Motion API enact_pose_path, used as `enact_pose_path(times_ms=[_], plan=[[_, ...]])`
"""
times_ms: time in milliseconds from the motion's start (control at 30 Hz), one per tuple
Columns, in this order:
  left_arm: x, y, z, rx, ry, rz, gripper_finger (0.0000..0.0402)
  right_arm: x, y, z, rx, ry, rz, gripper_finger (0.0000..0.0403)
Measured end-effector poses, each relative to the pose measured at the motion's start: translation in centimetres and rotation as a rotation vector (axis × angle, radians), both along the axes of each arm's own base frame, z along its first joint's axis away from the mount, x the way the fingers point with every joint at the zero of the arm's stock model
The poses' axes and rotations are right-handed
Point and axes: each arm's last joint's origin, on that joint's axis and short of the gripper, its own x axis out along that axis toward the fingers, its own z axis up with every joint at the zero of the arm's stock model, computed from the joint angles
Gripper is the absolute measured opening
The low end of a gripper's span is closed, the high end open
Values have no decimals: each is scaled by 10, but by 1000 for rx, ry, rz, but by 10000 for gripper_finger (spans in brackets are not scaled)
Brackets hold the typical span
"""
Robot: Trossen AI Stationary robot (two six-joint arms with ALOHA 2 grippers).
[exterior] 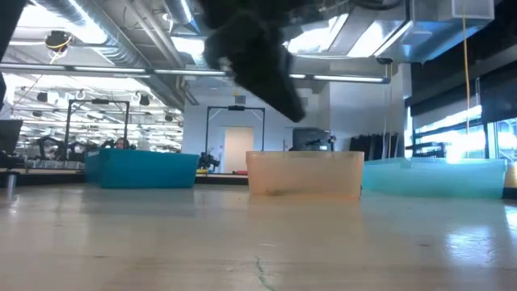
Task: Sort crayons/erasers/pens/pencils in bins
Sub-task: Put the black pen into the light blue bin
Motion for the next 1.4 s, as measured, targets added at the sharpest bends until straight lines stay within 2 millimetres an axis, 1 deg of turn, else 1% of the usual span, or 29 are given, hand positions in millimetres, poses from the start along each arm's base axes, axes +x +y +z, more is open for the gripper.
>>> enact_pose_path(times_ms=[100, 200, 333, 500, 600, 733, 833, 967, 1033, 1100, 1200, 1267, 1333, 1400], plan=[[-29, 9, -6, -41, -43, 76, 135, -2, 10, -5, 45, 22, 4, 103], [-60, 15, -8, -58, -69, 160, 135, -7, 16, -3, 126, 96, -20, 103], [-96, 22, -11, -26, -98, 285, 135, -13, 21, -5, 100, 89, -35, 103], [-128, 26, -4, 46, -223, 460, 135, -16, 29, -18, 61, 105, -6, 103], [-142, 23, 2, 63, -299, 518, 135, -16, 31, -28, 20, 125, 47, 99], [-152, 17, 6, 77, -348, 530, 135, -15, 33, -39, -11, 140, 114, 93], [-154, 11, 7, 99, -367, 530, 135, -13, 35, -39, -2, 133, 138, 88], [-155, 8, 7, 108, -374, 525, 135, -11, 36, -36, -43, 86, 188, 81], [-155, 9, 7, 113, -376, 529, 135, -7, 38, -31, -72, 52, 221, 77], [-155, 9, 7, 125, -381, 534, 135, -4, 38, -20, -134, 27, 266, 73], [-154, 12, 7, 129, -382, 545, 135, -3, 31, -5, -312, 29, 319, 70], [-154, 14, 7, 131, -381, 553, 135, 0, 28, 4, -411, -17, 335, 69], [-154, 14, 7, 129, -380, 552, 135, -1, 24, 8, -503, -40, 345, 69], [-154, 13, 7, 125, -378, 547, 135, -1, 23, 8, -511, -29, 368, 69]])
